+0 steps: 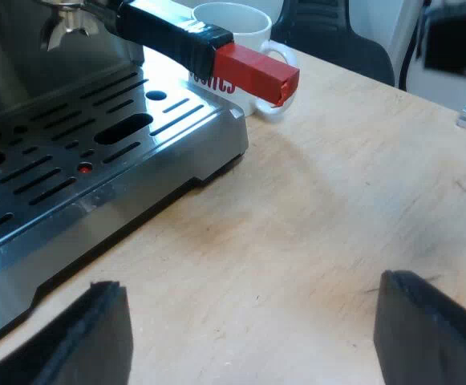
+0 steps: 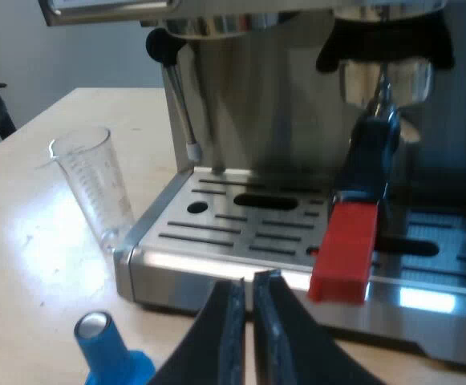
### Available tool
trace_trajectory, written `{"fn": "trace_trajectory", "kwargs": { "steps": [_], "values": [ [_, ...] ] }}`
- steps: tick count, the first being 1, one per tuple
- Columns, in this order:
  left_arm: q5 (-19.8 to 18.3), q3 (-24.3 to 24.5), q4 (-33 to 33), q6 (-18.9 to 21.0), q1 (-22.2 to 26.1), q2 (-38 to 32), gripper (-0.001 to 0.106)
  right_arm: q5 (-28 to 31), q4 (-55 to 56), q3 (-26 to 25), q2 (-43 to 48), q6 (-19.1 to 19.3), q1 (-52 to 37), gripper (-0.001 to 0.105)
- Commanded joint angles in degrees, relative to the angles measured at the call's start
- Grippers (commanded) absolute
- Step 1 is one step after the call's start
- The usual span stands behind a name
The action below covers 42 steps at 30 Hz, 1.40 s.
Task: Grind coffee beans and then tamp
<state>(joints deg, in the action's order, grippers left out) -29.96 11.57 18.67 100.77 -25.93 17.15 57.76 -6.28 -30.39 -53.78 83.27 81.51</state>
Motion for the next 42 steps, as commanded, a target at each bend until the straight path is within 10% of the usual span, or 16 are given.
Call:
{"fn": "trace_trajectory", "kwargs": {
  "steps": [1, 8, 42],
  "values": [
    [-0.81, 0.08, -0.96, 0.60, -0.25, 0.06, 0.065, 0.02, 4.94, -2.48, 1.29, 2.26, 0.13, 0.014],
    [-0.81, 0.08, -0.96, 0.60, -0.25, 0.06, 0.065, -2.63, 13.78, -8.00, 1.30, 2.26, 0.13, 0.070],
    [-0.81, 0.08, -0.96, 0.60, -0.25, 0.06, 0.065, -27.23, 42.97, -28.95, -12.01, -8.92, -24.16, 0.070]
  ]
}}
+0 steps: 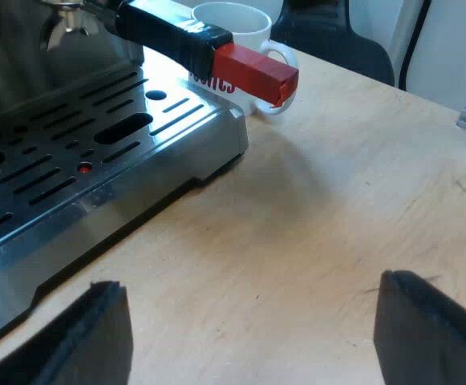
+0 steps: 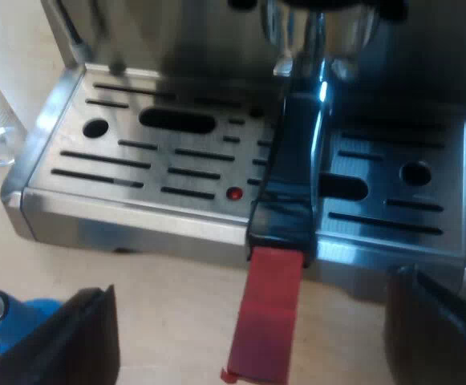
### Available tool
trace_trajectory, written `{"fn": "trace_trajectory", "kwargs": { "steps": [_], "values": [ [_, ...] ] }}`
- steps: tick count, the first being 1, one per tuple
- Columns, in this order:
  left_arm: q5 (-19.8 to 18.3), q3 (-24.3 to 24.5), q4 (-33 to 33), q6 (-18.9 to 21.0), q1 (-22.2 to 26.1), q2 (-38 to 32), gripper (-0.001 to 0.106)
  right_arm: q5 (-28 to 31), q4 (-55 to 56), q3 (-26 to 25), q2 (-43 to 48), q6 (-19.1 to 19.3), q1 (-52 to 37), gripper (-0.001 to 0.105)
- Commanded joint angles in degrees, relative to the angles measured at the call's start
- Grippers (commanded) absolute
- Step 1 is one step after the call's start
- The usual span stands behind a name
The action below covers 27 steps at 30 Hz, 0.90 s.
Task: Grind coffee beans and then tamp
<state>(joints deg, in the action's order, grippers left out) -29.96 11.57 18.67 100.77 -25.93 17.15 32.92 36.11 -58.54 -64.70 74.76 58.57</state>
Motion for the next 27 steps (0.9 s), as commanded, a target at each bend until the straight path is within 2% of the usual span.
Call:
{"fn": "trace_trajectory", "kwargs": {
  "steps": [1, 3, 7, 27],
  "values": [
    [-0.81, 0.08, -0.96, 0.60, -0.25, 0.06, 0.065, -3.72, 0.66, -0.78, -1.70, -1.31, -2.04, 0.069],
    [-0.81, 0.08, -0.96, 0.60, -0.25, 0.06, 0.065, -5.03, 1.11, -0.78, -2.74, -3.13, -3.15, 0.065],
    [-0.81, 0.08, -0.89, 0.60, -0.25, 0.06, 0.065, -7.41, 1.46, -0.78, -4.34, -3.31, -5.20, 0.053],
    [-0.81, 0.08, -0.89, 0.60, -0.25, 0.06, 0.065, -9.17, -1.69, -0.78, -11.44, -3.31, -7.45, 0.052]
  ]
}}
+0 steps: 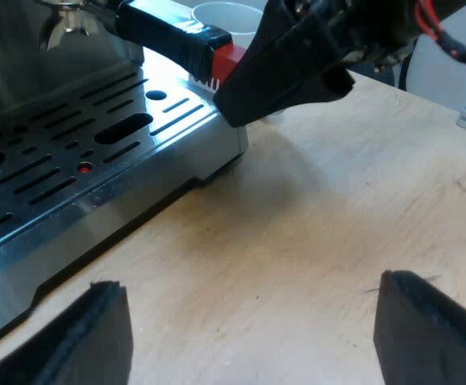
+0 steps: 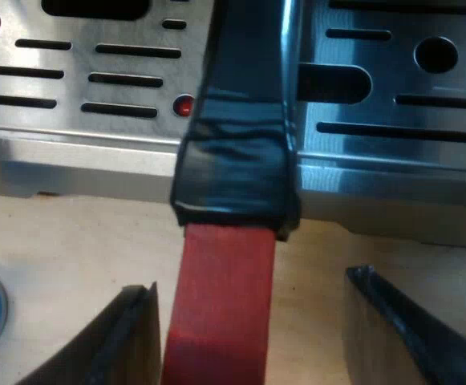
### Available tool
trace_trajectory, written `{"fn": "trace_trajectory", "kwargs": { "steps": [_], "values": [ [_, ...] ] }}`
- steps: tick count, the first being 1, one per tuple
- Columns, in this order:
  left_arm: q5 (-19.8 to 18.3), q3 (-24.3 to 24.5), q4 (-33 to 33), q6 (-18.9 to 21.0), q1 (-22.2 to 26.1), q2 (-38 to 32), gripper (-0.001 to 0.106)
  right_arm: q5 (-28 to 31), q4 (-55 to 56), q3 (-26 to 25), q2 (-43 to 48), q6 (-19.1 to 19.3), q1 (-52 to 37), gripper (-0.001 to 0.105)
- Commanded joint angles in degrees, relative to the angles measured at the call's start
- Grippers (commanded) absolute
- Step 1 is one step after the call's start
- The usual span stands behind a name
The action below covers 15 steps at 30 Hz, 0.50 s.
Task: Grind coffee beans and then tamp
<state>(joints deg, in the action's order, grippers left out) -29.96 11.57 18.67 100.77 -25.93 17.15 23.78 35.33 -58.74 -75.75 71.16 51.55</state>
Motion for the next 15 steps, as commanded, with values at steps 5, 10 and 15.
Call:
{"fn": "trace_trajectory", "kwargs": {
  "steps": [5, 10, 15],
  "values": [
    [-0.81, 0.08, -0.89, 0.60, -0.25, 0.06, 0.065, -0.86, -1.54, -0.58, -1.90, 0.28, -1.47, 0.052],
    [-0.81, 0.08, -0.89, 0.60, -0.25, 0.06, 0.065, -0.85, -3.65, -0.58, -2.48, 0.28, -2.25, 0.052],
    [-0.81, 0.08, -0.89, 0.60, -0.25, 0.06, 0.065, -0.85, -3.83, -0.58, -2.79, 0.28, -2.24, 0.052]
  ]
}}
